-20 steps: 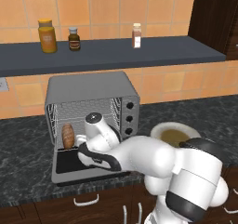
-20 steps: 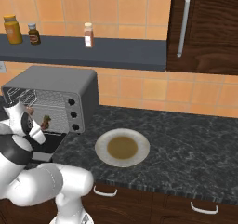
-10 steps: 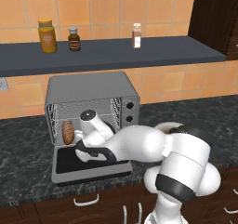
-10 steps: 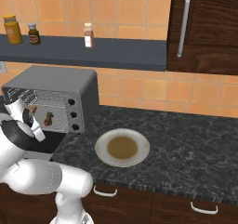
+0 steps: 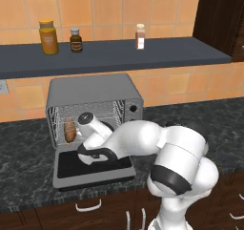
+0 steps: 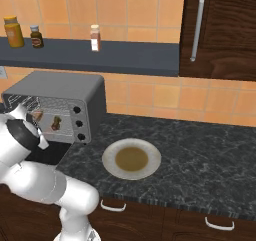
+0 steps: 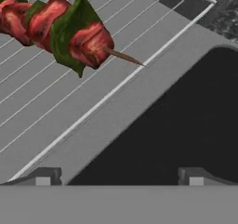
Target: Pick up the kebab skewer and baguette bread, and place them inside the toaster oven. Close the toaster oven door and start by setting the timer.
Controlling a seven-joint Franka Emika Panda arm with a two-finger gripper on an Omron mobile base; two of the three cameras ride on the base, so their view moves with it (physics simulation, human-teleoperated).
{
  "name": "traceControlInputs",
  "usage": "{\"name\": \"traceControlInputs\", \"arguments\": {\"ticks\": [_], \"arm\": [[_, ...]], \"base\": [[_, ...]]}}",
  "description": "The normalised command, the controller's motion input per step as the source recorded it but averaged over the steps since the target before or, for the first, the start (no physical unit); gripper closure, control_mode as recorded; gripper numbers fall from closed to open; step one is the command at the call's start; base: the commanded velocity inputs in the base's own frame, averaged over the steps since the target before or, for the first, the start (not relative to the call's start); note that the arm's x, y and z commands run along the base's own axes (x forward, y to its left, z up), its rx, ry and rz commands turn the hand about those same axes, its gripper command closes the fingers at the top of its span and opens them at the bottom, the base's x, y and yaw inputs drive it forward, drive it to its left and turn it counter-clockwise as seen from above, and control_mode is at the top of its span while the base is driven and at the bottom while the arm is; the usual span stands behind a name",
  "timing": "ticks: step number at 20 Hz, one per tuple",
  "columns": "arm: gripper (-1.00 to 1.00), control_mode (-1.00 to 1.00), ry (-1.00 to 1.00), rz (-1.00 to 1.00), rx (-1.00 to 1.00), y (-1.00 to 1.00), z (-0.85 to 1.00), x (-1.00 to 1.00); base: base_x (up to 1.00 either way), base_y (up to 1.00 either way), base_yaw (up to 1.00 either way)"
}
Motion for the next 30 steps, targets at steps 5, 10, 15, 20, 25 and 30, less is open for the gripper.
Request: {"name": "traceControlInputs", "arguments": {"ticks": [5,10,15,20,25,30], "arm": [[-1.0,-1.0,-0.03,-0.11,0.0,0.0,-0.01,0.32],[-1.0,-1.0,-0.02,-0.05,0.0,0.0,-0.03,-0.26],[-1.0,-1.0,0.0,0.0,0.0,0.0,0.06,-0.83],[-1.0,-1.0,0.07,0.09,0.0,-0.04,0.2,-1.0],[-1.0,-1.0,0.15,0.28,0.01,-0.38,-0.13,-0.93],[-1.0,-1.0,0.23,0.42,0.06,-0.21,-0.21,-0.56]], "base": [[0.0,0.0,0.0],[0.0,0.0,0.0],[0.0,0.0,0.0],[0.0,0.0,0.0],[0.0,0.0,0.0],[0.0,0.0,0.0]]}}
